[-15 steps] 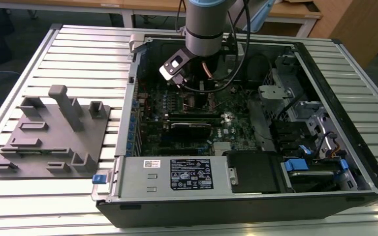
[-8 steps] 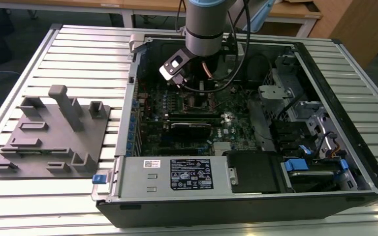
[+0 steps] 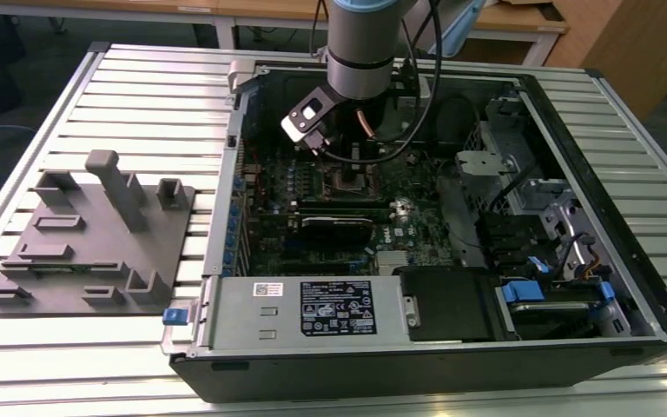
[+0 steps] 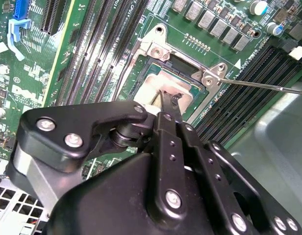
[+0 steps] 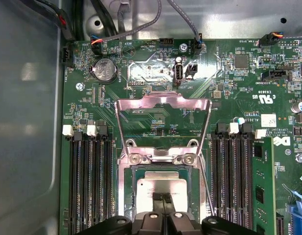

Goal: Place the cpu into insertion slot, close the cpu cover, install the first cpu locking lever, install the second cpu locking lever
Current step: 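Place the cpu into insertion slot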

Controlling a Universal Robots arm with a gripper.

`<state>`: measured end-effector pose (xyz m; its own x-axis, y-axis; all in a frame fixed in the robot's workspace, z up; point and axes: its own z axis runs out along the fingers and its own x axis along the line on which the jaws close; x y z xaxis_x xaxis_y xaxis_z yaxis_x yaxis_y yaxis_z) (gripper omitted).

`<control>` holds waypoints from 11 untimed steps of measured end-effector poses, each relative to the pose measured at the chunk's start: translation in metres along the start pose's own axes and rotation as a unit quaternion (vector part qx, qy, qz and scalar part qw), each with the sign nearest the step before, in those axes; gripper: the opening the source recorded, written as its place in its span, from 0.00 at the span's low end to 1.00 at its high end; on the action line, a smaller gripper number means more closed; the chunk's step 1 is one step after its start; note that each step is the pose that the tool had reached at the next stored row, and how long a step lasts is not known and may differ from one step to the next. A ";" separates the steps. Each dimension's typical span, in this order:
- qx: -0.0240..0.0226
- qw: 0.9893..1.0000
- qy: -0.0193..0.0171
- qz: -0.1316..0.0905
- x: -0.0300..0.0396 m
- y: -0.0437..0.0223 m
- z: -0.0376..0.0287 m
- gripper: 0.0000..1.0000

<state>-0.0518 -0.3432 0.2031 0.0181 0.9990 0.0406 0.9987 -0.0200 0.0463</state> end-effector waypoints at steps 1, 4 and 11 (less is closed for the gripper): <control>0.000 1.000 0.000 0.000 0.0000 0.0000 0.0000 0.12; 0.000 1.000 0.000 0.000 0.0000 0.0000 0.0000 0.10; 0.000 1.000 0.000 0.000 0.0000 -0.0004 0.0000 0.10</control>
<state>-0.0522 -0.3432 0.2031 0.0183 0.9990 0.0405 0.9987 -0.0202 0.0463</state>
